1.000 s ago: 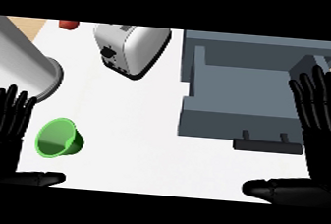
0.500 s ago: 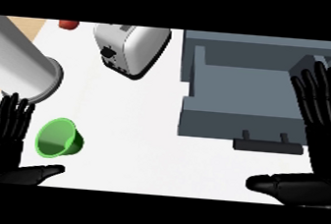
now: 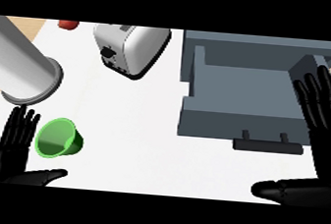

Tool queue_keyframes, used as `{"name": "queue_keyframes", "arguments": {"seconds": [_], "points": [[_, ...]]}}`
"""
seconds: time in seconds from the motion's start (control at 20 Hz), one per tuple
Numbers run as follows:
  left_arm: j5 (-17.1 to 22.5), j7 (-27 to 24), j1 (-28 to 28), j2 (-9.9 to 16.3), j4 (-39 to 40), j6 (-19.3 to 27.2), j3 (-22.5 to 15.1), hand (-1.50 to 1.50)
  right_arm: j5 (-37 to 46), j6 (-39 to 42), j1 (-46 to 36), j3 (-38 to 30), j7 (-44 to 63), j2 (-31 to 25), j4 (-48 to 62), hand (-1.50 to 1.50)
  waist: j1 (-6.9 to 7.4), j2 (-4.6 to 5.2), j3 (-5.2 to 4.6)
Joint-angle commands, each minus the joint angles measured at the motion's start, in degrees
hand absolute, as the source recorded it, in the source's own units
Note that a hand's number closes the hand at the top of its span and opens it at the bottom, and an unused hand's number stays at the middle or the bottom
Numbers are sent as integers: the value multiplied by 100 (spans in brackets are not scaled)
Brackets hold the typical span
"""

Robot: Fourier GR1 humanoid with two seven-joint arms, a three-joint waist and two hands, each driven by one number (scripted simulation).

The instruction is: Pick up the cup, place it into the drawer and close the drawer

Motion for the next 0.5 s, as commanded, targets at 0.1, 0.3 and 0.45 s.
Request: {"name": "queue_keyframes", "arguments": {"seconds": [0.1,0.3,0.45], "points": [[-4,-520,-236,173,902,-188,146,-150,41,68,-155,-65,-213,-18,253,-150,5,1,2],[-109,-1030,-519,243,1714,-137,238,-150,316,-44,208,298,-297,231,16,-150,-6,2,2],[-147,-1351,-645,241,2112,-80,251,-150,236,-193,3,323,339,169,-333,-150,-7,1,1]]}}
